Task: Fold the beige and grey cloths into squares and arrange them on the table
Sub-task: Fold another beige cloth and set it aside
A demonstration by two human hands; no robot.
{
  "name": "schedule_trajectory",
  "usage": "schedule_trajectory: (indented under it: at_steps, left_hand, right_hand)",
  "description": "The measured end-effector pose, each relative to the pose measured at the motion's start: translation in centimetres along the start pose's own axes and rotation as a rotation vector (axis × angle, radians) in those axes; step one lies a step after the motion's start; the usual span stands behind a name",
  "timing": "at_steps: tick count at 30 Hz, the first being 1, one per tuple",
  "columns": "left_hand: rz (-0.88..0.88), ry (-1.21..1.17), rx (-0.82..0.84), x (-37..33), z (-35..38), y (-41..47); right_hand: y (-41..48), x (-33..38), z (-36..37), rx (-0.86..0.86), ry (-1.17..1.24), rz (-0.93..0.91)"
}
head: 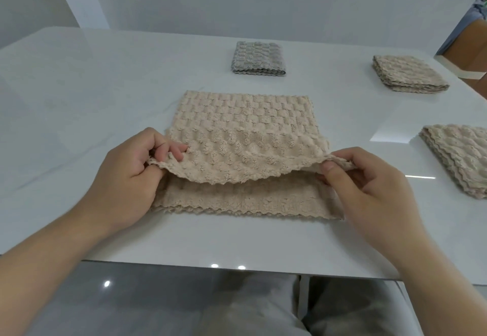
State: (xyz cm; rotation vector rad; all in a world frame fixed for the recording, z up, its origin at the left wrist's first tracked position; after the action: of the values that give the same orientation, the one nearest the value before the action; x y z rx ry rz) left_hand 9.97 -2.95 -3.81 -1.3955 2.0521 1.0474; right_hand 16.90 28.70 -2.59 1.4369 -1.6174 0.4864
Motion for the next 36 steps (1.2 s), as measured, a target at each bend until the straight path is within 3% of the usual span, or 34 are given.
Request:
schedule_trajectory:
  at_steps: [8, 16, 25, 36]
  left_hand:
    - [0.132, 0.075, 0.028, -0.3, -0.7, -1.0]
    - [0.249, 0.129, 0.095, -0.3, -0.5, -1.5]
    - [0.251, 0.130, 0.127, -0.3, -0.6, -1.7]
    - [0.325, 0.342, 0.293, -1.1, -1.5, -1.7]
  right_hand:
    - [-1.4, 0.3, 0.6, -0.058, -0.183, -0.284]
    - [-1.8, 0.4, 1.2, -0.086, -0.214, -0.387]
    - [-2.2, 0.1, 1.6, -0.086, -0.312, -0.416]
    - [-2.6, 0.5, 1.9, -0.045, -0.574, -0.421]
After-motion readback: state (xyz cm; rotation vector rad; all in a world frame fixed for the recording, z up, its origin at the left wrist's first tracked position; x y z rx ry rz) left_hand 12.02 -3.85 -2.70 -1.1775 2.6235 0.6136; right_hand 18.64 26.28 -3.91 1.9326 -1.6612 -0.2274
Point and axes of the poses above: each hand's wrist, its own y-axis towards the middle knuckle, its own z-axis out of the palm, x = y × z, the point moved 6 cm from there along y, towards the middle knuckle, and after that the axes turned 2 degrees about y, right-handed, at the moved point
